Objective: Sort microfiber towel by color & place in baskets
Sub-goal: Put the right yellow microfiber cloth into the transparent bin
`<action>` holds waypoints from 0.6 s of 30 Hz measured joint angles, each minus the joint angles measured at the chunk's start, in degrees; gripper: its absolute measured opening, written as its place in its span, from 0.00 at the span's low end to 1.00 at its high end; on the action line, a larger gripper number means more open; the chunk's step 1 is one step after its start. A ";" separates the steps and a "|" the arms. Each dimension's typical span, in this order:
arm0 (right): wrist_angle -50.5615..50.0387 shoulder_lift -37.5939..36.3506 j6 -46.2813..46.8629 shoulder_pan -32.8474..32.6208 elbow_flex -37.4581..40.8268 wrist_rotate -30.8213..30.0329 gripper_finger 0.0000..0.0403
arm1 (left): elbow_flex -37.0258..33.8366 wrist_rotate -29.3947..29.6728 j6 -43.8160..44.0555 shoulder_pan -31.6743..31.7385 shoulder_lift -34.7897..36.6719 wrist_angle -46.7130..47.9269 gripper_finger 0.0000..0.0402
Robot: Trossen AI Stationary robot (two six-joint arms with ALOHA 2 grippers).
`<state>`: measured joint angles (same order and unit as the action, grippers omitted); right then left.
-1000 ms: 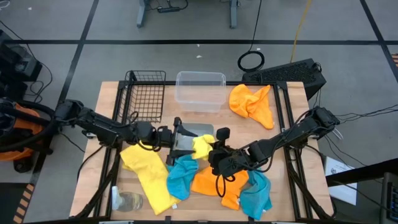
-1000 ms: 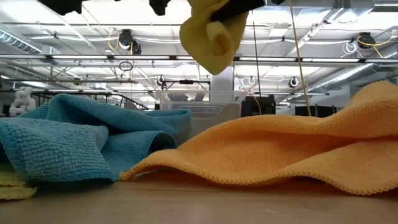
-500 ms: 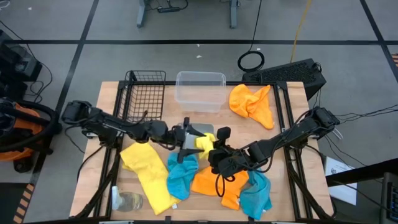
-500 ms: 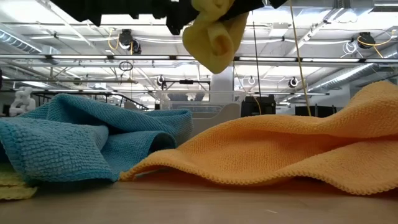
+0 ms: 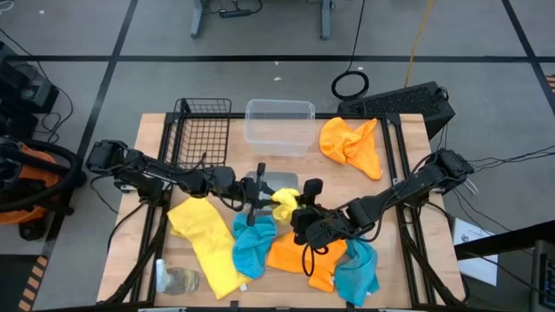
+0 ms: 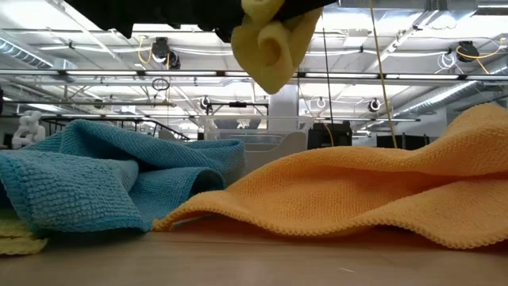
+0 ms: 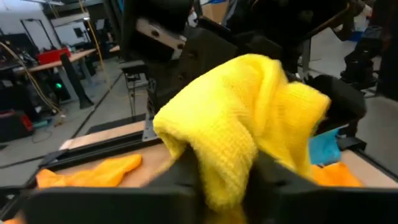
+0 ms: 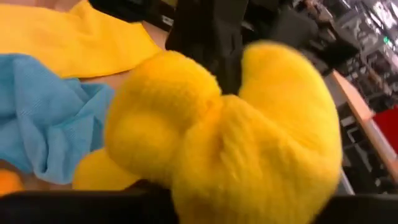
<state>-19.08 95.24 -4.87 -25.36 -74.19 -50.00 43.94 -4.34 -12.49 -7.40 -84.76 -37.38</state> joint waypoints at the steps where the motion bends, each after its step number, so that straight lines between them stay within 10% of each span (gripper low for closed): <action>1: -0.75 0.00 1.78 0.04 0.02 0.12 0.37 | -0.02 -0.08 0.10 -0.03 0.35 0.16 0.06; 11: -16.70 -0.24 25.18 -1.78 -0.02 3.47 0.69 | -0.11 0.11 -0.11 -0.13 1.36 -1.60 0.04; 18: -12.52 -3.00 26.81 -5.15 -0.04 -0.95 0.75 | -0.11 0.02 -0.05 -0.13 1.40 -5.74 0.04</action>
<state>-31.61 92.25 21.94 -30.51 -74.23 -50.95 43.83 -4.32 -12.53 -7.53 -83.36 -43.12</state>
